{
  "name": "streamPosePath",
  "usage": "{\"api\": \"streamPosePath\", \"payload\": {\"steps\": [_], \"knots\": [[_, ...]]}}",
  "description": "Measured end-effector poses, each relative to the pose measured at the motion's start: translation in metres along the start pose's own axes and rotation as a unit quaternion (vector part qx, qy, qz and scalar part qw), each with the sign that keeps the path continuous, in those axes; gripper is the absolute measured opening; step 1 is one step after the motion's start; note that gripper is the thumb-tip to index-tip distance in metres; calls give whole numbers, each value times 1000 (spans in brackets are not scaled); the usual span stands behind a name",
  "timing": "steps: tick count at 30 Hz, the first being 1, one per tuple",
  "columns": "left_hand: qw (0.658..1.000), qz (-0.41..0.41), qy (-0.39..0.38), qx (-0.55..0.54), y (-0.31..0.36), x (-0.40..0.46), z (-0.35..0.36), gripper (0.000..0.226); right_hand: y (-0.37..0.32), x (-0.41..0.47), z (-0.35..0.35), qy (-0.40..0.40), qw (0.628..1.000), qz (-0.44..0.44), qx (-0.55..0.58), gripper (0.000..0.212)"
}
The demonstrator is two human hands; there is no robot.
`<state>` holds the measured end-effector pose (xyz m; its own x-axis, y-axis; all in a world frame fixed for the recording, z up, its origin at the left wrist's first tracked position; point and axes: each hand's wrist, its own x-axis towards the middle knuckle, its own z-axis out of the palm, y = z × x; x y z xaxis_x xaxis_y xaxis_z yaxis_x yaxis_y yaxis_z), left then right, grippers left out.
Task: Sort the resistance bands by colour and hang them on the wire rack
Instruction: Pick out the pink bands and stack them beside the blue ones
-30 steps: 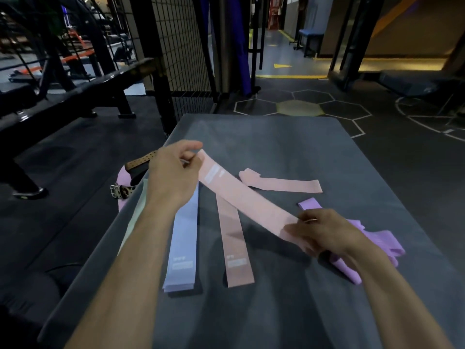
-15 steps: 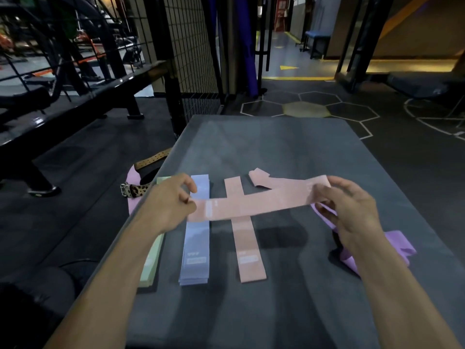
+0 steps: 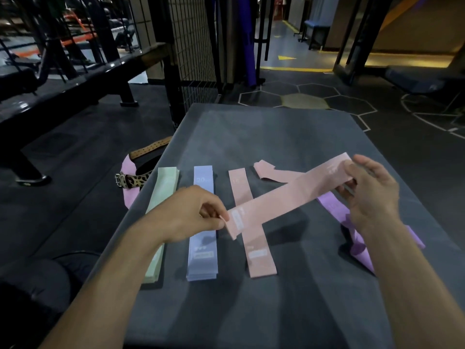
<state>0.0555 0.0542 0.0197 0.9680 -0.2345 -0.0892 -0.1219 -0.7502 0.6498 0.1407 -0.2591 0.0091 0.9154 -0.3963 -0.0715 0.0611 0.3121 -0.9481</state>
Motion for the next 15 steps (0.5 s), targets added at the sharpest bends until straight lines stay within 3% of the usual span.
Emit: {"api": "streamPosePath", "payload": {"steps": [3, 7, 11, 15], "knots": [[998, 61, 23, 7, 5, 2, 5, 11, 9, 2, 1, 0, 1000, -2, -25, 22], [987, 137, 22, -77, 19, 1, 7, 11, 16, 5, 6, -17, 999, -5, -45, 17], [990, 121, -35, -71, 22, 0, 5, 7, 18, 5, 11, -52, 994, -15, -98, 13], [994, 103, -38, -20, 18, 4, 13, 6, 8, 8, 34, -93, 984, -60, -139, 6]]}}
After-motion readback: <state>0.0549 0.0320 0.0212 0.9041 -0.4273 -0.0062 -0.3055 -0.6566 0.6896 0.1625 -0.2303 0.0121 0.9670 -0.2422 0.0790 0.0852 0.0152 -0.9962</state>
